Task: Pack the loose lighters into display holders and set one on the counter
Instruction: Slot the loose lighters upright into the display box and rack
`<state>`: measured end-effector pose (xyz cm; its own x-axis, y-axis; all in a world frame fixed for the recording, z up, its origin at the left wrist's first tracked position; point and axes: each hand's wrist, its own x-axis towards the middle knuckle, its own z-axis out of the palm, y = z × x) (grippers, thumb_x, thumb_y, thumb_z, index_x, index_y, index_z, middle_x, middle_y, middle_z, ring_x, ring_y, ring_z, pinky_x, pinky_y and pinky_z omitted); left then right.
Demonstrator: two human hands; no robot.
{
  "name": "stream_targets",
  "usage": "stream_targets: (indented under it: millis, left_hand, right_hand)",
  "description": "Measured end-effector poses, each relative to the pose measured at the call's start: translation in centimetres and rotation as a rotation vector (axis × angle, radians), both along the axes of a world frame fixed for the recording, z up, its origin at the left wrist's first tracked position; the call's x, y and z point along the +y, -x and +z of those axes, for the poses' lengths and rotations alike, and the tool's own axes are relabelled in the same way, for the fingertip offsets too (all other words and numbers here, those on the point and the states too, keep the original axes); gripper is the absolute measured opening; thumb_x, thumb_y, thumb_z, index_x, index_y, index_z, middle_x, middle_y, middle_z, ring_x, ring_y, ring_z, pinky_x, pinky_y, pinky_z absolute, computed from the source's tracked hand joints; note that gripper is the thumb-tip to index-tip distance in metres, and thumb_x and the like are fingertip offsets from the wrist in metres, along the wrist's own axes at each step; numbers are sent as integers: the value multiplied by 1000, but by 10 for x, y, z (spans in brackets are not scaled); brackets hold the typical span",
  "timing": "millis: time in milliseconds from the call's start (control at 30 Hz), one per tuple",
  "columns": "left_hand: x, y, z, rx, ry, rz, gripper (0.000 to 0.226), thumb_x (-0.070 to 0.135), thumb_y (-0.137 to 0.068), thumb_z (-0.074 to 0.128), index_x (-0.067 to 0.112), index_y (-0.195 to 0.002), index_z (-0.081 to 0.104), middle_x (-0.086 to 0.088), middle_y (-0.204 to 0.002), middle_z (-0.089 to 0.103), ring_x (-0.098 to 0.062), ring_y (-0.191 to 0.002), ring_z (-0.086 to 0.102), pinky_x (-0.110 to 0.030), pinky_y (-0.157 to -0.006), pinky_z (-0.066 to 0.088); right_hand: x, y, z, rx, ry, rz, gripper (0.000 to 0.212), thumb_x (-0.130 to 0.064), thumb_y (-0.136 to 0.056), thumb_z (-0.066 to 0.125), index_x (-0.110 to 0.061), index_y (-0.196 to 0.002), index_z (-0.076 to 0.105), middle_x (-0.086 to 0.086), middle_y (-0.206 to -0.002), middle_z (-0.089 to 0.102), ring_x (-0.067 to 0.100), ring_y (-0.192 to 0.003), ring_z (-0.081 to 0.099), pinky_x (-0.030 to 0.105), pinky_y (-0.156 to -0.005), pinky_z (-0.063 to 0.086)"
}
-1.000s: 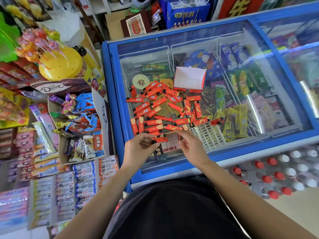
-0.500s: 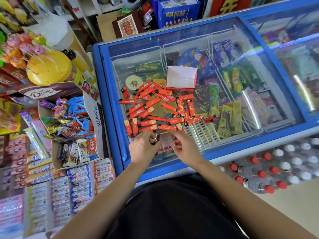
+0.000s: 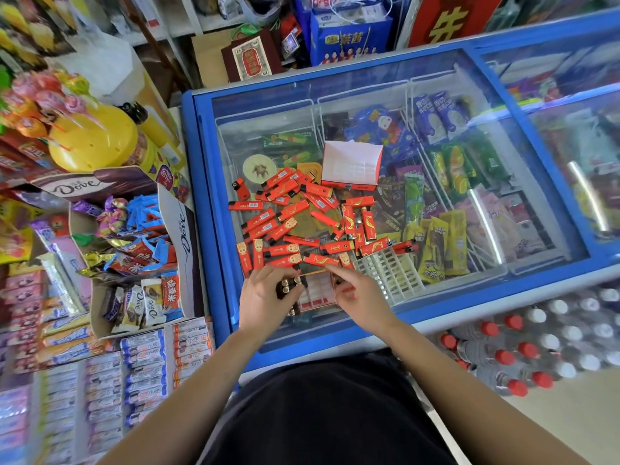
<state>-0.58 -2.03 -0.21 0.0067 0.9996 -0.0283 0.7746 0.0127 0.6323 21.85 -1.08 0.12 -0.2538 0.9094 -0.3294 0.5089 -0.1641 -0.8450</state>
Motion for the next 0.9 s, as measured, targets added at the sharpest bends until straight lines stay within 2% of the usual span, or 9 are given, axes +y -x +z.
stream_targets:
  millis: [100,167,233,333,433,500,600,733,900]
  left_hand:
    - [7,8,6,-102,164,-33,22,36,-85,80,30,-105,73,17,-105,67,-4,-105,58,-27,-89,46]
    - [15,14,9,-168,228,-55,17,36,-87,78,29,-102,75,19,-104,67,-1,-103,57,-26,-90,46]
    - [23,20,9,-189,206,-27,12,34,-90,75,28,-100,75,18,-101,68,-3,-102,59,-30,-90,50]
    - [38,29,5,-91,164,128,19,28,-90,73,26,-109,72,10,-111,66,-16,-110,58,-29,-88,46]
    - [55,35,-1,34,178,159,39,24,-87,74,22,-125,66,-3,-130,58,-29,-124,51,-36,-96,43]
    - [65,36,-5,68,230,128,53,28,-87,75,20,-136,59,-9,-142,49,-35,-131,44,-45,-101,44]
    - [79,35,-9,142,277,113,67,38,-87,75,25,-147,48,-8,-154,38,-38,-136,36,-51,-95,50]
    - [108,33,-15,252,308,110,75,51,-87,71,24,-150,41,-8,-153,41,-41,-133,39,-56,-103,45]
    - [133,34,-17,305,367,75,79,48,-82,79,23,-146,41,-9,-138,46,-36,-130,39,-51,-94,52]
  right_hand:
    - [17,-4,9,-16,-6,-73,53,-7,-95,64,-32,-140,56,-15,-119,67,6,-92,68,28,-89,58]
    - [36,-8,13,-122,-71,-156,44,-16,-94,68,-25,-136,61,-9,-123,67,5,-104,65,34,-96,56]
    - [59,-12,14,-261,-114,-221,44,-24,-93,71,-16,-135,61,0,-131,65,15,-119,60,39,-105,50]
    - [96,-13,14,-456,-88,-200,62,-39,-89,73,-10,-140,53,9,-139,57,28,-132,50,44,-114,40]
    - [124,-7,10,-625,39,-130,84,-57,-83,71,-12,-146,40,14,-150,43,39,-140,36,53,-112,39]
    - [134,0,7,-674,150,-96,95,-65,-79,70,-18,-151,30,16,-159,29,44,-145,27,56,-109,40]
    - [142,11,4,-686,212,-71,99,-67,-79,70,-26,-156,22,17,-162,16,47,-147,20,57,-108,40]
    - [150,20,-2,-692,170,-126,84,-62,-81,71,-32,-149,33,15,-155,28,46,-142,26,57,-102,45]
    - [155,28,-4,-720,87,-2,49,-48,-87,71,-32,-127,49,14,-137,40,42,-132,37,57,-99,47]
